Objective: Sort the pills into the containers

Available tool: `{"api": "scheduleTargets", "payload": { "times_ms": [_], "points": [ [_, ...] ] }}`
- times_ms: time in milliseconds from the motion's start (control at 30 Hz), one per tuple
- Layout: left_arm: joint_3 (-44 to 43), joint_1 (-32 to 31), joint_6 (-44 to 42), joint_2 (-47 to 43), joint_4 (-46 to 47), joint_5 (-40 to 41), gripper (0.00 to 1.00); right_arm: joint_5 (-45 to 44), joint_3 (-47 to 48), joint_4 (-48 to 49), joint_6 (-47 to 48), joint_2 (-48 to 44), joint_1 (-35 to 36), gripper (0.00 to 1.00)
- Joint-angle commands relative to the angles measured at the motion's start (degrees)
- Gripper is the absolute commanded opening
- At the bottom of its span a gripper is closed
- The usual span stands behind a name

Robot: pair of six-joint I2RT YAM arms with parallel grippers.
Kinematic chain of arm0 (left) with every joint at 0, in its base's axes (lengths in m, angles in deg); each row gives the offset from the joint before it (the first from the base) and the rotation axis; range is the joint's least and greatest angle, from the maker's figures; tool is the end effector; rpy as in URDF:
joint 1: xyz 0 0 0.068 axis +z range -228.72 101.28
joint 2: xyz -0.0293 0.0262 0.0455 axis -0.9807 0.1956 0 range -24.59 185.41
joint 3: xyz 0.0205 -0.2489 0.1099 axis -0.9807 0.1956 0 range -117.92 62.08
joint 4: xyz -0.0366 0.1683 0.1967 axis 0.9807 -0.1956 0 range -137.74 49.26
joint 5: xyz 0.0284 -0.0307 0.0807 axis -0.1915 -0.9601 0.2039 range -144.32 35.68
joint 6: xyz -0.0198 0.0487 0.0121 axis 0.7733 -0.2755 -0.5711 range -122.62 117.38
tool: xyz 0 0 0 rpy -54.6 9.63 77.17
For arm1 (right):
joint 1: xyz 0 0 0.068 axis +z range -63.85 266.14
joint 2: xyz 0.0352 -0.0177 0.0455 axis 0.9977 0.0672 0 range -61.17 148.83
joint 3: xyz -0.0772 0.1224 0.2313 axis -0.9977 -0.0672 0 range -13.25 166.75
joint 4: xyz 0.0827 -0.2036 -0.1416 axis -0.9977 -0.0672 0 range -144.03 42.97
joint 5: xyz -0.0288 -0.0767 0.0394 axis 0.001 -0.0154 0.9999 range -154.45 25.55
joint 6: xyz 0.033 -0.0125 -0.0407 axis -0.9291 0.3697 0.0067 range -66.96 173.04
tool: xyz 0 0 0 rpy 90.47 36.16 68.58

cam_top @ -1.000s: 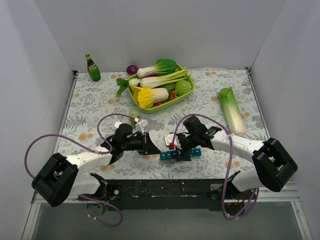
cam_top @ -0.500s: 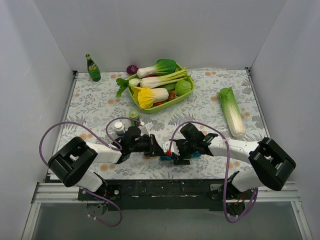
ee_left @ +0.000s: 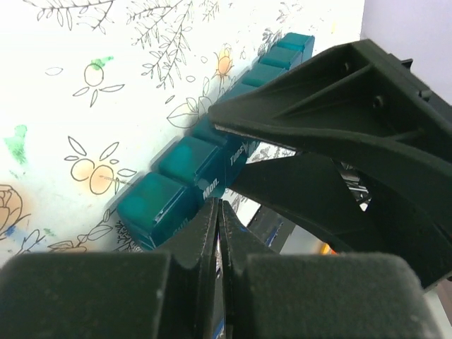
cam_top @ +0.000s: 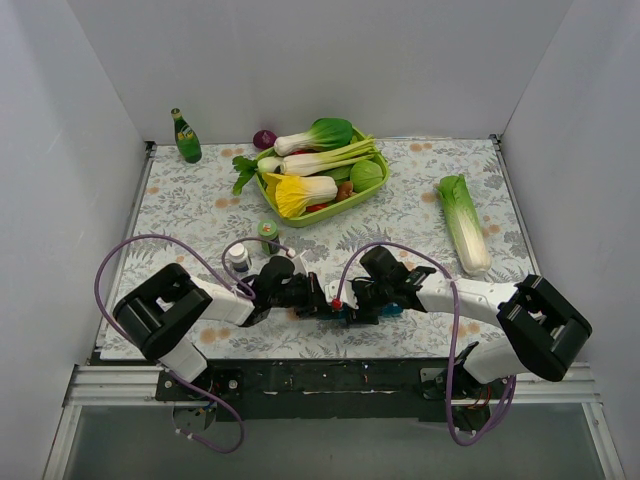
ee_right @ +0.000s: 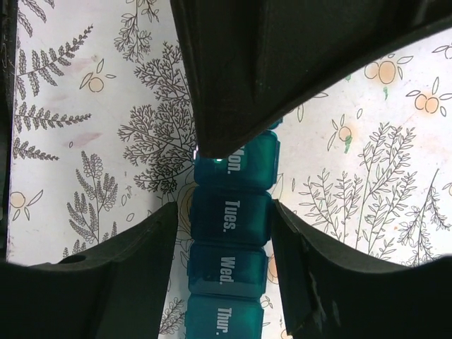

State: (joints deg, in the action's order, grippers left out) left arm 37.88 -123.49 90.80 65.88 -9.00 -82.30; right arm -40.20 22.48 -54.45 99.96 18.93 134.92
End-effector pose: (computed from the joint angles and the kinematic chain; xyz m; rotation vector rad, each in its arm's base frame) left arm 0.1746 -0.1968 0.1176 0.7704 -2.5417 1.5279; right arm 0.1587 0.2034 0.1617 -1.9245 1.4980 0.5361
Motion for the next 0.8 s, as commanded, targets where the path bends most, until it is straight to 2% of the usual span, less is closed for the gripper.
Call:
{"api": "scheduleTargets", "payload": {
  "times_ms": [0, 433, 767],
  "points": [
    [-2.0, -0.4, -0.5, -0.7, -3.0, 4.2, 0.00, 0.6, -0.3, 1.5, -1.2, -0.1, 0.3, 0.61],
    [-4.7, -0.8, -1.2, 0.8, -10.2, 7.9, 0.00, 4.0, 1.8, -0.7, -4.5, 2.3, -0.8, 0.43],
    [-4.6, -0.8, -1.6, 2.4, -13.0, 8.1, 0.00, 13.2, 8.7, -7.3, -7.7, 9.0, -6.8, 0.41]
  ]
}}
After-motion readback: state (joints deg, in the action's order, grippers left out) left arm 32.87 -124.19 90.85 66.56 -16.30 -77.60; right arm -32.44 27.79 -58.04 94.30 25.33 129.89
